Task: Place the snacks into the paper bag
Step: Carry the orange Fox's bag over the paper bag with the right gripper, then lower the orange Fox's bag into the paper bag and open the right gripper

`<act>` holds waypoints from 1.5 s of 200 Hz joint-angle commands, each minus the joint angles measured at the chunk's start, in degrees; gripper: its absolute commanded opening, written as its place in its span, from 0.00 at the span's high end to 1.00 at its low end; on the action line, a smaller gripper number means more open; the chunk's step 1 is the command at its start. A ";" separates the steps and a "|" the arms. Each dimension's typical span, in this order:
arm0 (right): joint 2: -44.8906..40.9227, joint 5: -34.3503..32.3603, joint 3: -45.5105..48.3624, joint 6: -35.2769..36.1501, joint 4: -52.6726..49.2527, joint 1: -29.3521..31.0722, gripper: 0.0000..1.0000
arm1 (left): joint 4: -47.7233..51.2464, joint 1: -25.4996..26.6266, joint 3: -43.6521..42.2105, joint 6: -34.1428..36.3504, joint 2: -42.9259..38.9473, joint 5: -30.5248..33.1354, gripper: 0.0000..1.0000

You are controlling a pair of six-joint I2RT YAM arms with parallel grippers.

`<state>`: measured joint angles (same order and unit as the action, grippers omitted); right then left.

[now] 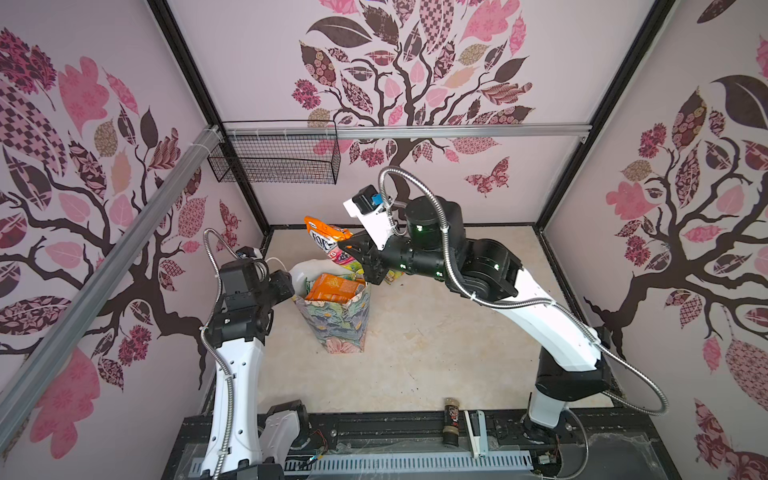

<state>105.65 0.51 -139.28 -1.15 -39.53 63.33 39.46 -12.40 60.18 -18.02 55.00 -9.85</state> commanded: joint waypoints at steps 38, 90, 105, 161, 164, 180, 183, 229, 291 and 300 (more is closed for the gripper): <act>5.18 -7.05 -1.64 1.90 3.09 2.89 1.00 | -1.18 -0.38 -1.46 0.07 -0.56 -0.48 0.63; 10.81 -18.25 -2.43 5.30 3.35 5.94 1.00 | -0.97 -0.45 -1.42 0.20 -0.52 -0.35 0.64; 11.78 -20.48 -2.45 5.98 3.41 6.33 1.00 | -1.06 -0.43 -1.54 0.09 -0.51 -0.44 0.64; 14.62 -22.71 -2.18 6.77 3.69 6.32 1.00 | -0.99 -0.56 -1.44 0.07 -0.51 -0.02 0.64; 14.72 -22.84 -2.19 6.93 3.74 6.36 1.00 | -1.04 -0.55 -1.39 0.01 -0.47 0.02 0.64; 15.51 -23.65 -2.18 7.71 4.09 6.40 1.00 | -1.09 -0.56 -1.56 0.07 -0.46 0.09 0.64; 15.63 -23.84 -2.15 7.81 4.18 6.38 1.00 | -0.98 -0.54 -1.47 0.04 -0.46 0.04 0.64; 17.39 -26.13 -1.87 9.26 4.82 6.27 1.00 | -1.14 -0.54 -1.57 0.00 -0.49 -0.22 0.64; 18.69 -28.87 -1.15 11.30 6.15 6.10 1.00 | -1.30 -0.52 -1.65 0.00 -0.69 -0.25 0.64; 18.68 -29.12 -0.71 11.51 6.54 5.98 1.00 | -1.28 -0.52 -1.64 0.00 -0.60 -0.33 0.64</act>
<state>123.17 -26.02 -139.85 8.64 -36.73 69.67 39.46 -12.67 60.18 -18.02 54.87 -10.17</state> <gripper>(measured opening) 0.046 0.363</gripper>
